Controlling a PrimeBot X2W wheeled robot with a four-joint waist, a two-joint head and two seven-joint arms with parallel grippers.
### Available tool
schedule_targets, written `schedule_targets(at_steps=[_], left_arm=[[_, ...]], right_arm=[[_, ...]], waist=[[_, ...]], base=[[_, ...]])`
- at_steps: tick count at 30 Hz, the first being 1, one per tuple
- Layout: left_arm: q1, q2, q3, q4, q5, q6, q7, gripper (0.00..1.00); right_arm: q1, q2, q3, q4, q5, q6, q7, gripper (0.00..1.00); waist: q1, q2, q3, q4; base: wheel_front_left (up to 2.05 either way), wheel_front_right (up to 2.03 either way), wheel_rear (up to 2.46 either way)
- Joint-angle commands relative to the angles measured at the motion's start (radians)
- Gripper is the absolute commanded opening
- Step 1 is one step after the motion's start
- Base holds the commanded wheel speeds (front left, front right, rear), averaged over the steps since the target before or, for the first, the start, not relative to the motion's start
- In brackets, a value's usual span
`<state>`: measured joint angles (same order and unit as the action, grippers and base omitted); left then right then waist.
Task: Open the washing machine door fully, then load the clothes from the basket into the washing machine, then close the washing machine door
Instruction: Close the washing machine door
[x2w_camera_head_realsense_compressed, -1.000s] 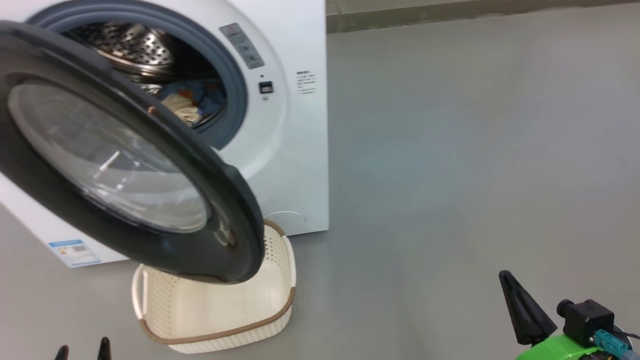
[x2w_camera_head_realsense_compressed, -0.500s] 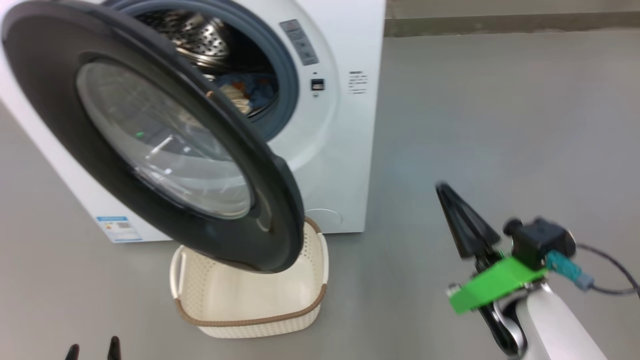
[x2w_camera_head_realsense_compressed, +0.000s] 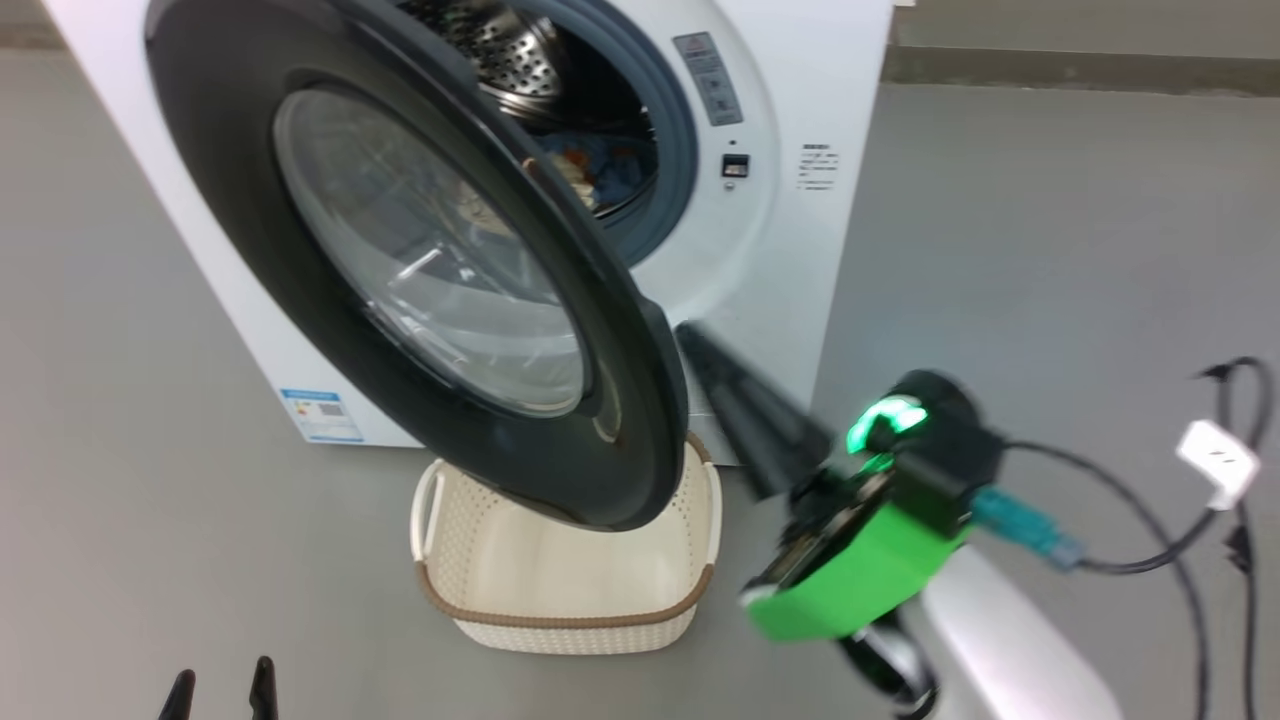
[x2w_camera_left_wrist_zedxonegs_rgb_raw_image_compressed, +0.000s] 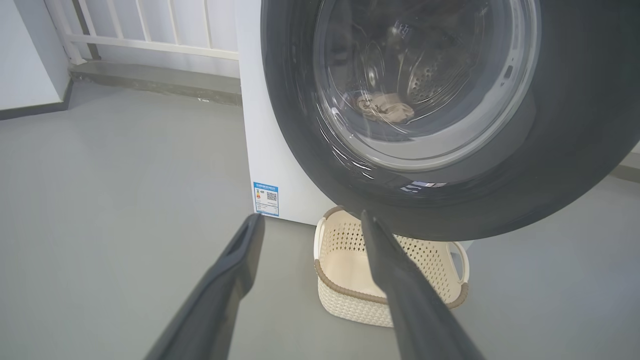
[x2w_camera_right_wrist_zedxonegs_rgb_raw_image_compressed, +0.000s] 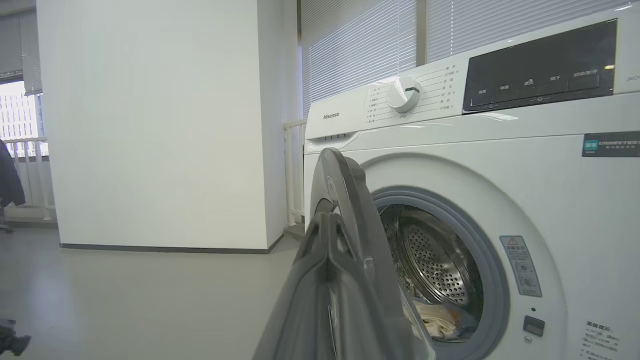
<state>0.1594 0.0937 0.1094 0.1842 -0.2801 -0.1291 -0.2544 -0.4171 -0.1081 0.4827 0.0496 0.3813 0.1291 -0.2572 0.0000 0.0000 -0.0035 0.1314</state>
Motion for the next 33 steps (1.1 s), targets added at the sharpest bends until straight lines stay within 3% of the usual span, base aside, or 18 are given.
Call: schedule_targets(at_steps=[1,8,15,24,33], left_arm=[[-0.050,0.008,0.030,-0.028,-0.007,-0.002,-0.007,1.00],[-0.061,0.002,0.017,-0.033,-0.010,-0.002,-0.007,1.00],[-0.100,-0.001,-0.018,-0.021,-0.023,-0.002,-0.007,1.00],[-0.157,-0.007,-0.044,-0.012,-0.039,-0.002,-0.007,1.00],[-0.192,-0.011,-0.060,-0.003,-0.049,-0.002,-0.007,1.00]], right_arm=[[-0.026,0.021,0.038,-0.025,0.012,0.002,-0.005,0.00],[0.004,0.036,0.159,0.067,0.048,0.002,-0.005,0.00],[0.007,0.034,0.259,0.237,0.070,0.002,-0.005,0.00],[-0.051,0.040,0.202,0.367,0.048,0.002,-0.005,0.00],[-0.085,0.051,0.096,0.411,-0.009,0.002,-0.005,0.00]], waist=[[0.0000,0.0000,0.002,0.017],[0.0000,0.0000,0.017,0.053],[0.0000,0.0000,0.069,0.087],[0.0000,0.0000,0.144,0.114],[0.0000,0.0000,0.178,0.123]], base=[[0.00,0.00,0.00],[0.00,0.00,0.00],[0.00,0.00,0.00],[0.00,0.00,0.00],[0.00,0.00,0.00]])
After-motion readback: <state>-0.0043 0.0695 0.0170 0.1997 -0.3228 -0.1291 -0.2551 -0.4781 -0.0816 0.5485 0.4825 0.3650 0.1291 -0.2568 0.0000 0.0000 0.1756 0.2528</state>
